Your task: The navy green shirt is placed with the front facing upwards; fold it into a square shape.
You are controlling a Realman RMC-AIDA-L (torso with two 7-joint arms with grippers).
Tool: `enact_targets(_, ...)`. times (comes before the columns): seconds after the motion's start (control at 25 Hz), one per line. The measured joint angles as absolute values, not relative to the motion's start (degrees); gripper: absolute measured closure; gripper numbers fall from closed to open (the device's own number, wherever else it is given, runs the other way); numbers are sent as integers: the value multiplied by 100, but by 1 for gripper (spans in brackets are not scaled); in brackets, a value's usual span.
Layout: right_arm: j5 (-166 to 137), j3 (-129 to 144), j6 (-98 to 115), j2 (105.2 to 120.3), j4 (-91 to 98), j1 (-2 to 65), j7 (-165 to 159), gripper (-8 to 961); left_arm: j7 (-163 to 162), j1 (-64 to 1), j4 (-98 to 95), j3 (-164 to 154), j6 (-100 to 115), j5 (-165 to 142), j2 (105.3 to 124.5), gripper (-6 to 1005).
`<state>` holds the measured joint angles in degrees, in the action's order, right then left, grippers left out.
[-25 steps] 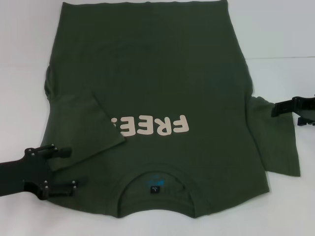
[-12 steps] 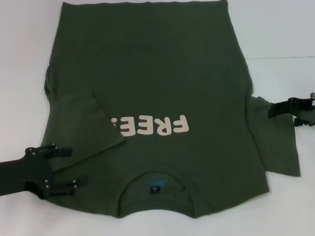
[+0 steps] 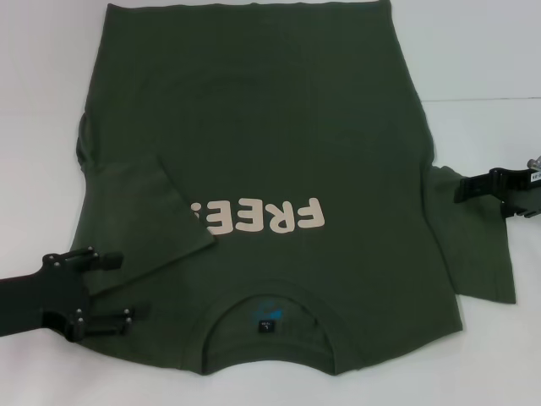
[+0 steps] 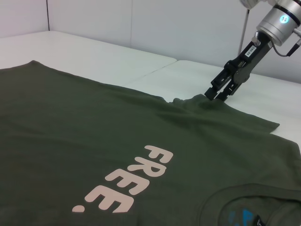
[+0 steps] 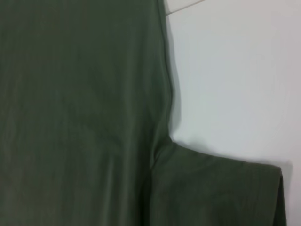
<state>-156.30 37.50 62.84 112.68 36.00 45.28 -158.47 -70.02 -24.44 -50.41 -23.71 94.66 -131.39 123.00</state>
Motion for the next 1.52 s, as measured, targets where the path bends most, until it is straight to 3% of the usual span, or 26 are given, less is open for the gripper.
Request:
enact_targets(0.68,-15680,4110,6299,11228,3582,4519,-15912,169,-7011,-2490,-5036,-2336,9466,-13139,12281,110)
enact_targets(1.32,-15718,4364,6337,11216,3621,4575,-15911,853,-7023,-2532,-5036,-2320,9486,-13091,12259,110)
enact_targets(1.52,-15741,4439,6338,11214,3622,4615,-15914,887,-7023,-2535,-5036,-2321,9480,-13087,12256,110)
